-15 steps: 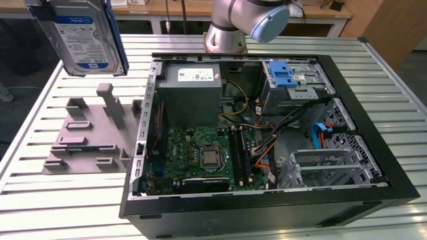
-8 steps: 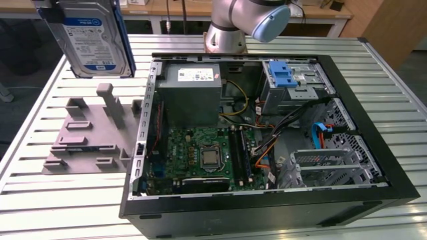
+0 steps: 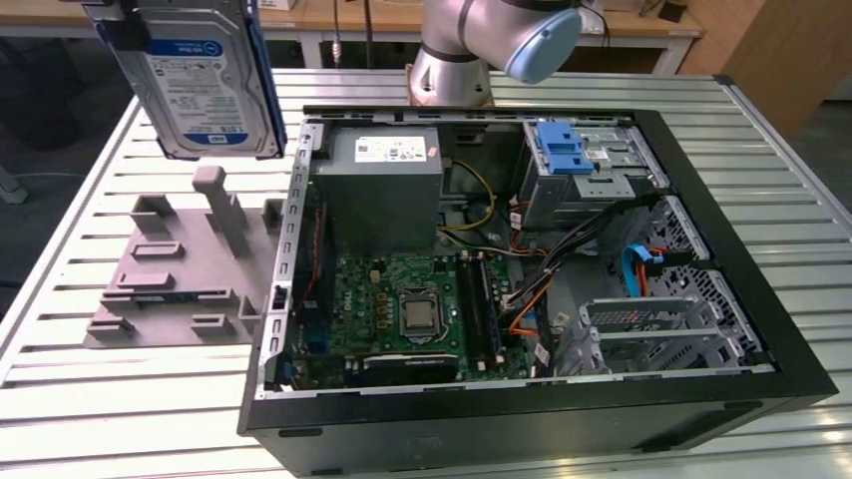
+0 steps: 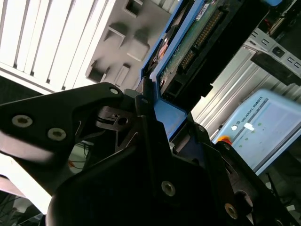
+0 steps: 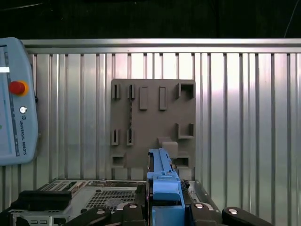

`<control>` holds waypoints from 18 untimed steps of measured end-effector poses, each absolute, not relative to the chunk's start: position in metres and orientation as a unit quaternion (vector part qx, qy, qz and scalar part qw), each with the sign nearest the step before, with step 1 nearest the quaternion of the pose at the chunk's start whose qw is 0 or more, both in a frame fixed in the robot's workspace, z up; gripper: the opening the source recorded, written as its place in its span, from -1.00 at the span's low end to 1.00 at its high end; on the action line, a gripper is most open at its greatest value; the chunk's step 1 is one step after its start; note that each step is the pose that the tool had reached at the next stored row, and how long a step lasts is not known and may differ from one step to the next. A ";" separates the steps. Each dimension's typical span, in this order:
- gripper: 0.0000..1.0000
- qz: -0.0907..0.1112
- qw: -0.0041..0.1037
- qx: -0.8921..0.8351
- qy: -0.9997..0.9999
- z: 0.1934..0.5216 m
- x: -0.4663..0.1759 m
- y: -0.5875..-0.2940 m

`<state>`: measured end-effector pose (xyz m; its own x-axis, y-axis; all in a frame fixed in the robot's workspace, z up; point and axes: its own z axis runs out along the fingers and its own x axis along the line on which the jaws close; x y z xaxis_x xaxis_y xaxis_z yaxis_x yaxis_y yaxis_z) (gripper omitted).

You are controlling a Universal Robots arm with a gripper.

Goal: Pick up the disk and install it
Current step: 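Pick up the disk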

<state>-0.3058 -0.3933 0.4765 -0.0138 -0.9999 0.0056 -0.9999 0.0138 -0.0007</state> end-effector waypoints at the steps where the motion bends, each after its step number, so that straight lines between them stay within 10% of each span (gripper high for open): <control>1: -0.27 0.002 0.002 0.702 -0.712 0.477 -0.303 -0.394; 18: -0.27 0.002 0.002 0.702 -0.712 0.477 -0.267 -0.409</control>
